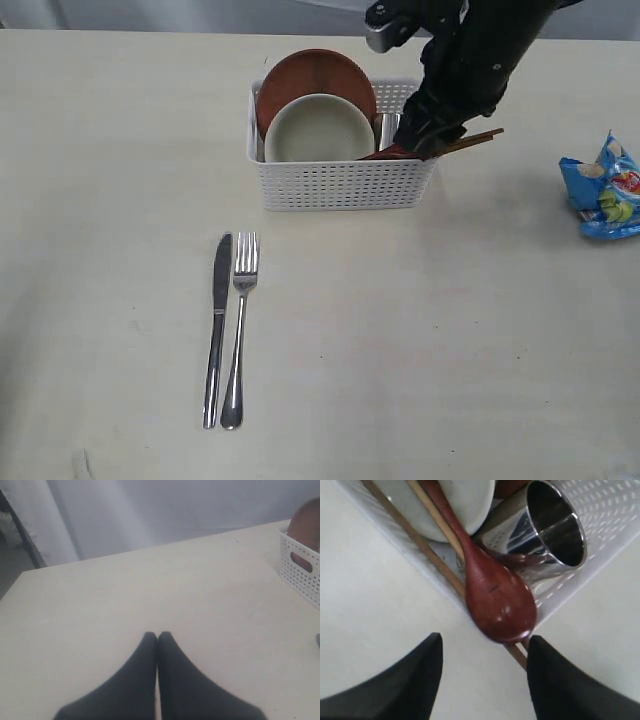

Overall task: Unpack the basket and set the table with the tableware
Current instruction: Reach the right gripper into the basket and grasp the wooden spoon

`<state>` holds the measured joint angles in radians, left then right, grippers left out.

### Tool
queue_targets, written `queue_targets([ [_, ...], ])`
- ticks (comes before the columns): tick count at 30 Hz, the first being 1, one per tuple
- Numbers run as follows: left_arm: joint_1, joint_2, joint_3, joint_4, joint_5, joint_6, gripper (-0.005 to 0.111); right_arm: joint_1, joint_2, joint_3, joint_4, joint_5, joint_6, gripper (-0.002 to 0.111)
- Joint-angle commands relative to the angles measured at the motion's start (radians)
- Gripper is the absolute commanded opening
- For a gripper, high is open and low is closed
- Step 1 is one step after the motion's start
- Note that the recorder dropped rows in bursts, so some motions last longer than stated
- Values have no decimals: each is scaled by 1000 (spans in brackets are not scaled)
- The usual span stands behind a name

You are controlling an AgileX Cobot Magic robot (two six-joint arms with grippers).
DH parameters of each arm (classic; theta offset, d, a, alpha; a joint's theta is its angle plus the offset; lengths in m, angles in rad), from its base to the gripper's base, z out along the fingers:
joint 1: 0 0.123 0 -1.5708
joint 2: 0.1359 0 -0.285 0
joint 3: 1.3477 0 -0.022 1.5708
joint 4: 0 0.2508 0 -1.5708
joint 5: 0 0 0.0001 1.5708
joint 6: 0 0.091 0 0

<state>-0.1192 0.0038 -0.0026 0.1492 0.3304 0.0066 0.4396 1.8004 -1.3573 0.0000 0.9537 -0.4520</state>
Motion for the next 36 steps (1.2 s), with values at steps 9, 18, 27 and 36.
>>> queue_targets([
  [9, -7, -4, 3, 5, -10, -7, 0, 51, 58, -5, -125, -104, -110, 56],
  [18, -7, -4, 3, 5, -10, -7, 0, 53, 103, -5, -151, -108, -87, 54],
  [27, -7, -4, 3, 5, -10, -7, 0, 53, 103, -5, -151, -105, -87, 5],
  [36, -7, -4, 3, 5, -10, -7, 0, 53, 78, -5, -151, -107, -87, 0],
])
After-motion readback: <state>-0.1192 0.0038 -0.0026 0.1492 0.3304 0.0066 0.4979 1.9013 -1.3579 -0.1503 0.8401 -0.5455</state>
